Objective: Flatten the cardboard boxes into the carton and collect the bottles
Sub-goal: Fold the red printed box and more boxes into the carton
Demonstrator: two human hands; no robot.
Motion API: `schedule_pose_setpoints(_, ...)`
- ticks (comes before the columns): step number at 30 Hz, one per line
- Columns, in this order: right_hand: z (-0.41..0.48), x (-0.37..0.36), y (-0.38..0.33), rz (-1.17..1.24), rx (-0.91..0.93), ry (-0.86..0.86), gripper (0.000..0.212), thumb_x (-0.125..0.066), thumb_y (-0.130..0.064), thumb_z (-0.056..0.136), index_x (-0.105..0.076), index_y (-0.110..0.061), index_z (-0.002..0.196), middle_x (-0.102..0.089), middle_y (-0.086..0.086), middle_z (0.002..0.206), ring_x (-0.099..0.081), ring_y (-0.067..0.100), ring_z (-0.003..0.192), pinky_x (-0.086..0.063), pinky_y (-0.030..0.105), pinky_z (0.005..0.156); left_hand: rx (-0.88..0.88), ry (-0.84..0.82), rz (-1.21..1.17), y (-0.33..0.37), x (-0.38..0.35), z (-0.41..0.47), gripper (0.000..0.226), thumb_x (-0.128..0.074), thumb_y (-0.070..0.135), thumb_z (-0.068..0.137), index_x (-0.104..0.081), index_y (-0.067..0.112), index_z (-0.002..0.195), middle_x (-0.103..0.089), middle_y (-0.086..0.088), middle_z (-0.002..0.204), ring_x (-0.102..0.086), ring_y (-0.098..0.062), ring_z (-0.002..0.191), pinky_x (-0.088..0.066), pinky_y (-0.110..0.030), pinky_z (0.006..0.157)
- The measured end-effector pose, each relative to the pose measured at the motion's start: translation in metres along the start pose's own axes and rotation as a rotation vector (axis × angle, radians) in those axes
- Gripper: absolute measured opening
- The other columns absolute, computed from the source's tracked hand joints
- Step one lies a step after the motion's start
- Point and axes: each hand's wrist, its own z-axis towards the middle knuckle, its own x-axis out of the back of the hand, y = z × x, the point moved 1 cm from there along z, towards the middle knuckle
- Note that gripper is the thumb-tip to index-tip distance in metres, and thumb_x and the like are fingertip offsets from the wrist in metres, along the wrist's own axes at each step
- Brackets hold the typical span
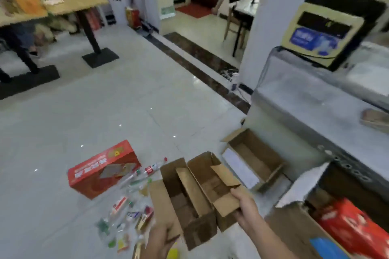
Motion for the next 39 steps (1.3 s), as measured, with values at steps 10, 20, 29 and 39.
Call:
schedule_pose_setpoints(10,-0.066,0.314,-0.087,0.575,0.217,0.329,0.044,-0.062,-0.01,0.087,-0.05,-0.009,0.13,-0.063,0.014,0.117,-0.06,0.031,0.106,-0.048,0.046,0.094,0.019,-0.396,0.678,-0.147,-0.273,-0.071,0.037,-0.048,-0.003,0.094,-0.045,-0.007,0.13,-0.06,-0.021,0.104,-0.058,-0.033,0.084,-0.052,-0.041,0.063)
schedule_pose_setpoints(20,-0.096,0.492,-0.11,0.828,0.252,0.534,0.035,-0.056,-0.005,0.091,-0.048,-0.012,0.125,-0.061,0.012,0.097,-0.06,0.025,0.085,-0.047,0.039,0.09,0.054,-0.615,0.959,-0.276,-0.409,-0.146,0.042,-0.046,-0.003,0.095,-0.038,0.001,0.137,-0.053,-0.023,0.126,-0.052,-0.037,0.11,-0.051,-0.048,0.082)
schedule_pose_setpoints(29,-0.045,0.556,-0.214,0.714,0.298,0.516,0.02,-0.054,-0.008,0.093,-0.05,-0.012,0.113,-0.061,0.011,0.099,-0.06,0.024,0.089,-0.05,0.04,0.08,-0.13,-0.664,1.115,-0.265,-0.552,-0.127,0.026,-0.05,-0.002,0.095,-0.051,0.007,0.12,-0.06,-0.016,0.103,-0.055,-0.031,0.099,-0.049,-0.047,0.089)
schedule_pose_setpoints(39,-0.001,0.689,-0.274,-0.121,0.117,0.606,0.032,-0.064,-0.017,0.088,-0.057,-0.006,0.117,-0.063,0.014,0.112,-0.059,0.03,0.106,-0.048,0.041,0.092,-0.765,-0.614,1.82,-0.258,-0.618,-0.111,0.028,-0.051,0.015,0.095,-0.058,0.017,0.121,-0.066,-0.007,0.11,-0.063,-0.024,0.103,-0.052,-0.034,0.086)
